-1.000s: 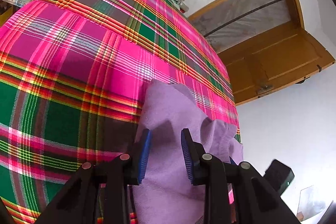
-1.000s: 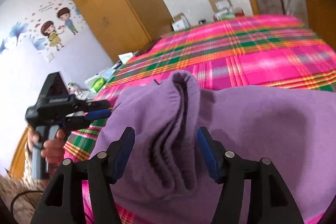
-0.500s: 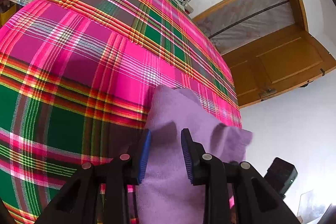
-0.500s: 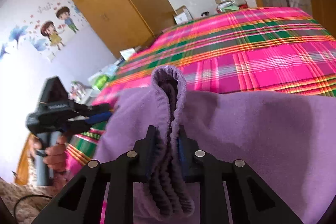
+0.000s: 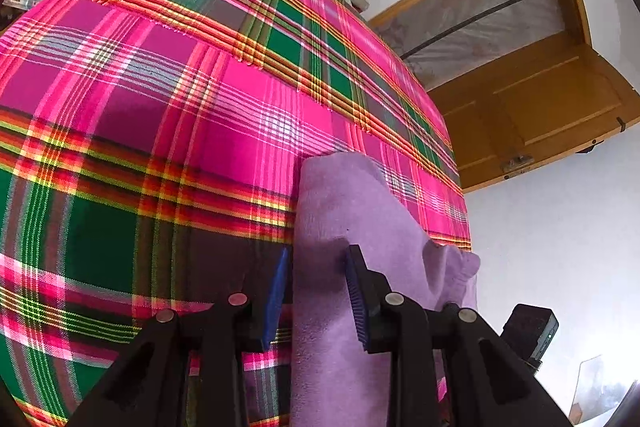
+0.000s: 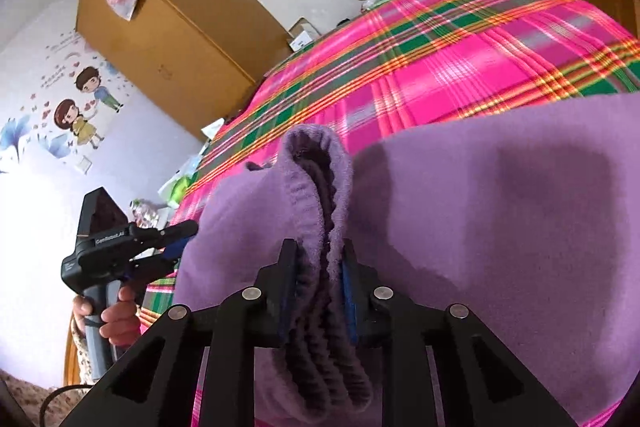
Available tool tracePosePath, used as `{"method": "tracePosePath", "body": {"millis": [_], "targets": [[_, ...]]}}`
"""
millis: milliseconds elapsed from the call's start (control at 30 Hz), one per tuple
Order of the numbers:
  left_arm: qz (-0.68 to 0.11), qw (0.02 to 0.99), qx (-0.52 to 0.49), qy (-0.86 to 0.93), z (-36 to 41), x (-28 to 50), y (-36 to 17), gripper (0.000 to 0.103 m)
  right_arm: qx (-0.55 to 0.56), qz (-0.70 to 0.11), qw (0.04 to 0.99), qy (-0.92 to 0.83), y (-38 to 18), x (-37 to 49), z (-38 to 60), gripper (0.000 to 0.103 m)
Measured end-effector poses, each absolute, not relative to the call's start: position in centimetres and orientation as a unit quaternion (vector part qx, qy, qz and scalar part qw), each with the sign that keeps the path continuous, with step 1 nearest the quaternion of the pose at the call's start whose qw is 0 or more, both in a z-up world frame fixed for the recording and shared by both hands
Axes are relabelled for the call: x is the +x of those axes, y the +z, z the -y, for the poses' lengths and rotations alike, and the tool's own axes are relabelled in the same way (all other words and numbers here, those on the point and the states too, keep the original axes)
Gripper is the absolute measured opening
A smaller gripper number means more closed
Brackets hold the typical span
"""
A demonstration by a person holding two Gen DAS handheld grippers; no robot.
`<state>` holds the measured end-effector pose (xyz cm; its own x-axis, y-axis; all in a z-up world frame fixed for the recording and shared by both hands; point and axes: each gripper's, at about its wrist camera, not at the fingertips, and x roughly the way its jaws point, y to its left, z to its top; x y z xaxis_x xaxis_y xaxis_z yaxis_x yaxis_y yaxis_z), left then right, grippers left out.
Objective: Fold clothes
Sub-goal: 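Lay the held purple edge down onto the garment with both grippers, then open both grippers and release the folded purple garment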
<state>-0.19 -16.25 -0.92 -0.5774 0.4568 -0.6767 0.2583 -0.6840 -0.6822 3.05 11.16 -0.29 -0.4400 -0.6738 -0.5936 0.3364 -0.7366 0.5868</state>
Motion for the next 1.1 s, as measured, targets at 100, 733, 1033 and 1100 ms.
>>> {"method": "tracePosePath", "body": {"millis": [100, 733, 1033, 1100], "targets": [[0.392, 0.061, -0.454, 0.798, 16.4, -0.2, -0.9, 0.030, 0.418, 0.165, 0.272, -0.851, 0.3, 3.2, -11.3, 0.041], [0.387, 0.050, -0.452, 0.802, 16.0, -1.0, -0.7, 0.029, 0.403, 0.164, 0.298, -0.850, 1.7, -0.3, -11.5, 0.007], [0.383, 0.037, -0.450, 0.806, 16.0, -0.8, -0.5, 0.023, 0.409, 0.087, 0.249, -0.873, 0.8, -0.2, -10.2, 0.011], [0.385, 0.036, -0.450, 0.805, 16.1, -0.7, -0.4, 0.022, 0.408, 0.072, 0.242, -0.877, 1.0, -0.1, -10.1, 0.015]]}}
